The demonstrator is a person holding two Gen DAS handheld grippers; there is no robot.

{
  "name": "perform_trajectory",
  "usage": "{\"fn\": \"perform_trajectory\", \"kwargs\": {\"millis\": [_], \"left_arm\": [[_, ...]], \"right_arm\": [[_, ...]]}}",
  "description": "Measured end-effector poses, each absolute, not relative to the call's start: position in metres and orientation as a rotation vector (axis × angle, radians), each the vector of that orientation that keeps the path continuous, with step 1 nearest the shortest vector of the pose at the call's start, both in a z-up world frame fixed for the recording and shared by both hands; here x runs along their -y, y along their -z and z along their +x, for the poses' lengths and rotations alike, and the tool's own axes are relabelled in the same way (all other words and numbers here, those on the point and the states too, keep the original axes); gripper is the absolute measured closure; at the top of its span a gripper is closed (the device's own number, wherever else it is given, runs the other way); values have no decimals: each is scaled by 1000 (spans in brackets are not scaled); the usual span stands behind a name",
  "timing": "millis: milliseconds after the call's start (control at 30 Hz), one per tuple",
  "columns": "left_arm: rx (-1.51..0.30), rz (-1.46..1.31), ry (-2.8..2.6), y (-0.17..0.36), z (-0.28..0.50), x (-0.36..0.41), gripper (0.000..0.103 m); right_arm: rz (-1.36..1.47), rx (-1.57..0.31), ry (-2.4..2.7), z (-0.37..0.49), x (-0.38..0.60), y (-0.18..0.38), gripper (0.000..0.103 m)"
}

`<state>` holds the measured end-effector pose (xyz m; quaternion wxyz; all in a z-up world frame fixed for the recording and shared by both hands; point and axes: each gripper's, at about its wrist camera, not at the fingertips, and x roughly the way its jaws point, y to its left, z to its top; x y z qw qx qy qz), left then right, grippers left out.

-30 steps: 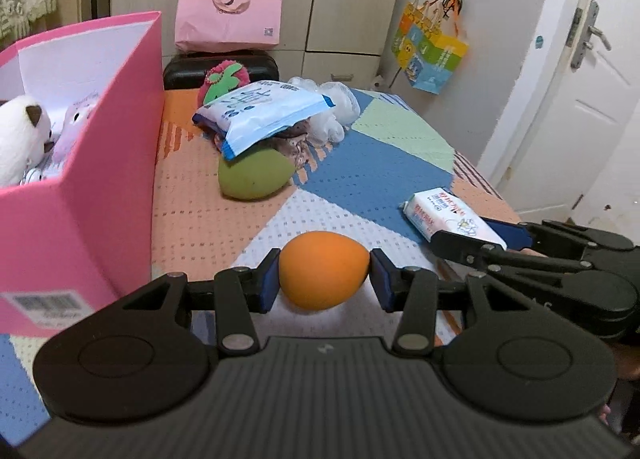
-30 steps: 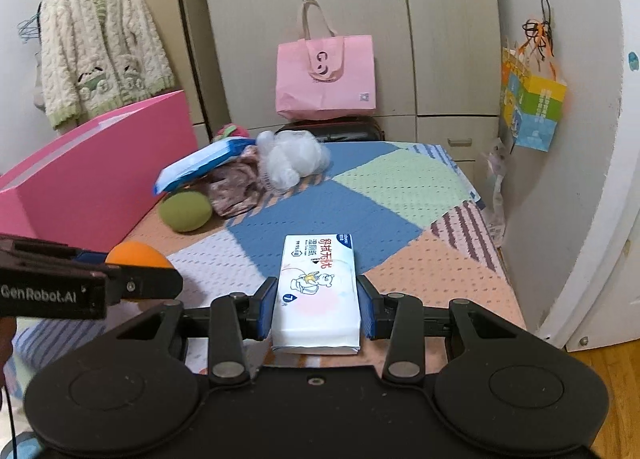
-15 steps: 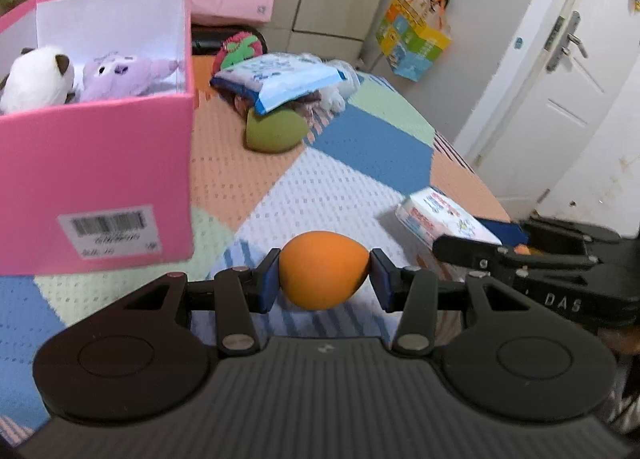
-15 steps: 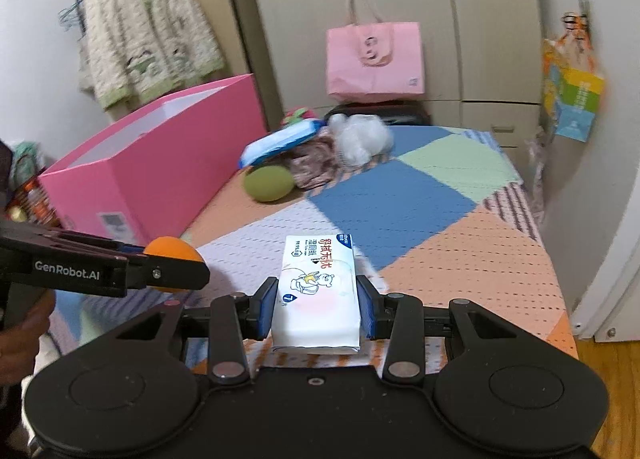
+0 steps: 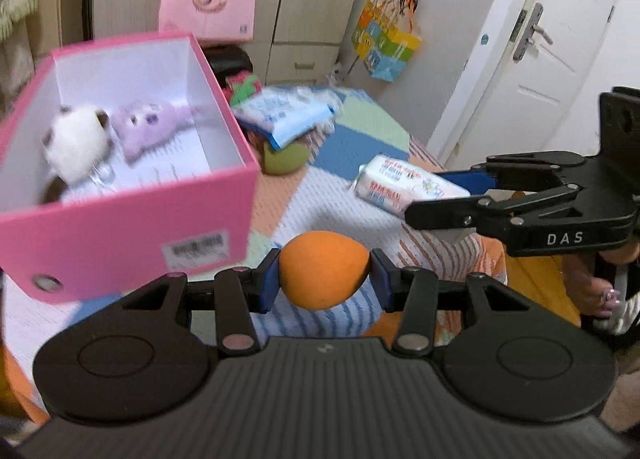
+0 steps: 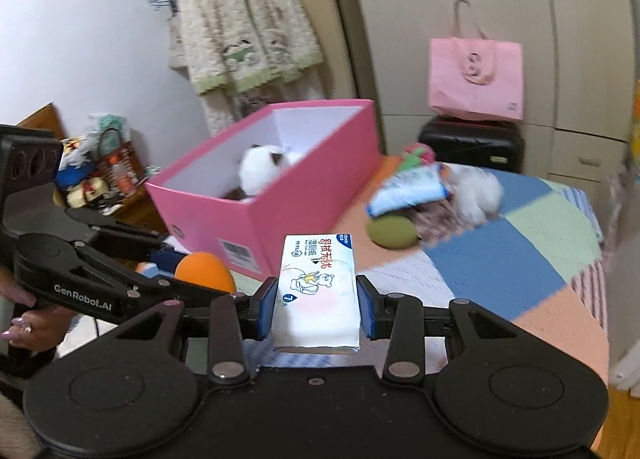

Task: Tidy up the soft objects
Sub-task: 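Carry the sponge and pack into the pink box and open both grippers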

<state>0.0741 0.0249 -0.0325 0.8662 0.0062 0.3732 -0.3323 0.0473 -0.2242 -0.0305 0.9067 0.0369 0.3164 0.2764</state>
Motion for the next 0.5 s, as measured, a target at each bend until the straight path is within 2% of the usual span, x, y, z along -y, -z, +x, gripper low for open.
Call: {"fn": "perform_trajectory", "kwargs": {"millis": [500], "left_arm": [[-652,-88,576,2,159,-78,58]], "right_arm": [[-19,-523,-640,127,151,-8,58]]}}
